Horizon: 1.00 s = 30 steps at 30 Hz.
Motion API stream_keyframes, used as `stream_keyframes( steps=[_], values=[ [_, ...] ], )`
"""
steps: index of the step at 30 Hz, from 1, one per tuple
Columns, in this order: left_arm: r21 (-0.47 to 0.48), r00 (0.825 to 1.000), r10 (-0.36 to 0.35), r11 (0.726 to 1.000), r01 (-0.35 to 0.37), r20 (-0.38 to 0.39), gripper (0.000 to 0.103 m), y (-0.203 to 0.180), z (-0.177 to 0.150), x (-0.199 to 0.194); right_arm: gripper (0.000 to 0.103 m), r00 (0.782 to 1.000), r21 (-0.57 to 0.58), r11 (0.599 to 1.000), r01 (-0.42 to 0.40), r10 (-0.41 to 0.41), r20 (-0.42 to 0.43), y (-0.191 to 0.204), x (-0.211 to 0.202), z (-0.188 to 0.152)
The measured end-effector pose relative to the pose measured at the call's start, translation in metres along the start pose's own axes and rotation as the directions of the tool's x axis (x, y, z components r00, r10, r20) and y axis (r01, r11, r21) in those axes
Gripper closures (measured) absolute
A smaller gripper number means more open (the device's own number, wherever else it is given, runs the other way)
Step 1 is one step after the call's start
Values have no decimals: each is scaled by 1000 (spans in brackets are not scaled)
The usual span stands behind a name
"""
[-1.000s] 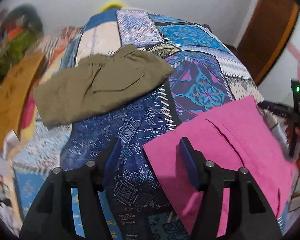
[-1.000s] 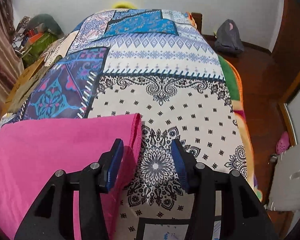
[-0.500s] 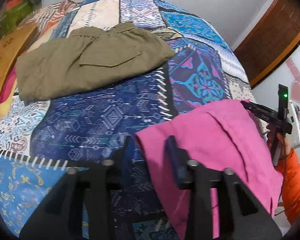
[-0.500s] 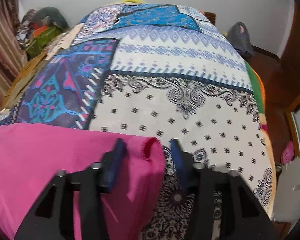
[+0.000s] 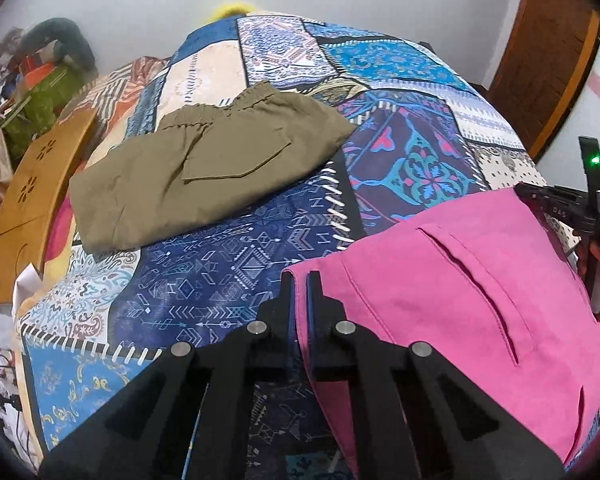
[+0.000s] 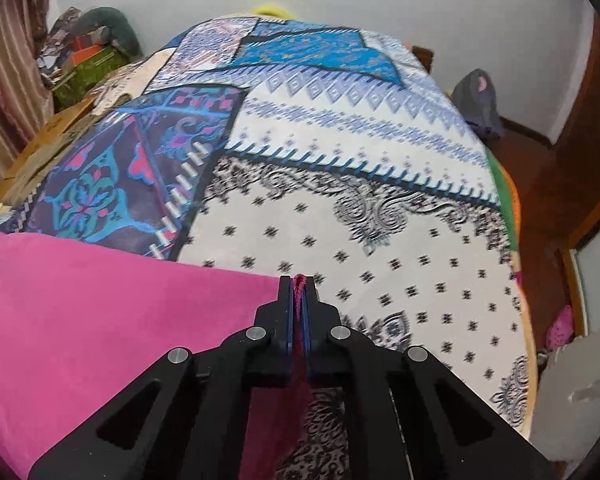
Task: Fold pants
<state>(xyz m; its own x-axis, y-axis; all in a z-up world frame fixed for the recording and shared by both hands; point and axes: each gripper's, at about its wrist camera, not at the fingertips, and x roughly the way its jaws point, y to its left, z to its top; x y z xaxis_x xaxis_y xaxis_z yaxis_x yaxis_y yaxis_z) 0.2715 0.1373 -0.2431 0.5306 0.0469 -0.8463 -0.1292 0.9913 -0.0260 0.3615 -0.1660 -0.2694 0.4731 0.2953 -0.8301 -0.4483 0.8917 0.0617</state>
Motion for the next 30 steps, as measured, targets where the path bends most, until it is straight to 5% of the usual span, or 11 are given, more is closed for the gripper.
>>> stream_keyframes(
  steps=[7,12,15,20,30],
  values=[
    [-111,999,-36,993,31,-39,95,21,3,-1,99,999,19,1000,-11,11,-32,-1,-15,0],
    [-116,1000,-26,993,26,1,77,22,-2,-34,93,1000,-27,1000,-14,14,14,13,-58,-2],
    [-103,999,-25,994,28,27,62,16,-9,-58,83,997,-55,998,-34,38,66,26,-90,-3],
    [-80,998,-29,996,33,61,53,3,-29,-93,53,981,-111,994,-7,29,193,54,-145,-19],
    [-47,990,-125,991,128,57,41,-28,-89,-136,48,976,-118,988,-99,120,184,98,-179,-60]
  ],
)
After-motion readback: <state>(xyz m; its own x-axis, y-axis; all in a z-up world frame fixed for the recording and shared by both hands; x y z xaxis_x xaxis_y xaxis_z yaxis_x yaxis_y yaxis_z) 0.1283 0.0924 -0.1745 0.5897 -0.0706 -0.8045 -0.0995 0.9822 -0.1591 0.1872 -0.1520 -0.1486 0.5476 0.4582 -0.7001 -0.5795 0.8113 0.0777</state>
